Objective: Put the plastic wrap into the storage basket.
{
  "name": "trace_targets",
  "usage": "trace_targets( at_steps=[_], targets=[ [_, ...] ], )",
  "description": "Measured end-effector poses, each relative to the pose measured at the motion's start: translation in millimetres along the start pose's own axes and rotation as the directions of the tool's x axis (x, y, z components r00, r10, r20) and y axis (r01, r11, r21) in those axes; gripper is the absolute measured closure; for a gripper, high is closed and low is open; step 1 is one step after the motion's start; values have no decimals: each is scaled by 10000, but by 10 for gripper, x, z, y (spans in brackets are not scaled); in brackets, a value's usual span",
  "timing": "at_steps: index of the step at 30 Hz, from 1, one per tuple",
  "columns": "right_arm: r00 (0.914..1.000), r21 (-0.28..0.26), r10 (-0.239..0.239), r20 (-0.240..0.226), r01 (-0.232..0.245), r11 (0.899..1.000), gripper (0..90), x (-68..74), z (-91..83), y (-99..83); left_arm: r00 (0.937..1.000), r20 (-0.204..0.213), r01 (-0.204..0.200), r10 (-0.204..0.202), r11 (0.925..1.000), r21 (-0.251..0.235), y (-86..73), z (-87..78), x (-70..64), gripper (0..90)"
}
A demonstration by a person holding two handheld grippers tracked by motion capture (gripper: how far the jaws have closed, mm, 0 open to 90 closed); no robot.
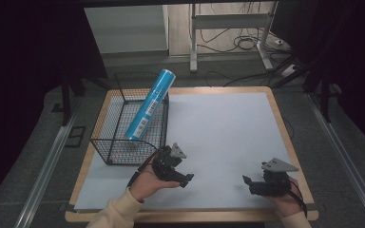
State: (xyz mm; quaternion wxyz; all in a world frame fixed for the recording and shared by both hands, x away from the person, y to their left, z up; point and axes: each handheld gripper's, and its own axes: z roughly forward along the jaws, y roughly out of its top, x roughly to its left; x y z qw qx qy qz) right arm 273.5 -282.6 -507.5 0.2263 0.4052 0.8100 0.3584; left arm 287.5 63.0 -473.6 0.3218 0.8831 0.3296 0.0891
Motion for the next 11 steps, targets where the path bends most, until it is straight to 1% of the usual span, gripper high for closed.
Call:
trace_targets(
  at_steps=[5,7,11],
  targets=[
    [10000,-47,-60,21,60,10000,120,-1,-4,2,10000,-46,-17,16,10000,-70,-13,18,-15,160],
    [9999,-151,-79,67,80,9999,121,-1,-16,3,10000,-25,-61,61,9998,-168,-6,5,-25,160],
    [9999,-329,-87,81,89,9994,121,4,-40,7,9999,-41,-136,135,9998,-171,-14,20,-39,158]
  ],
)
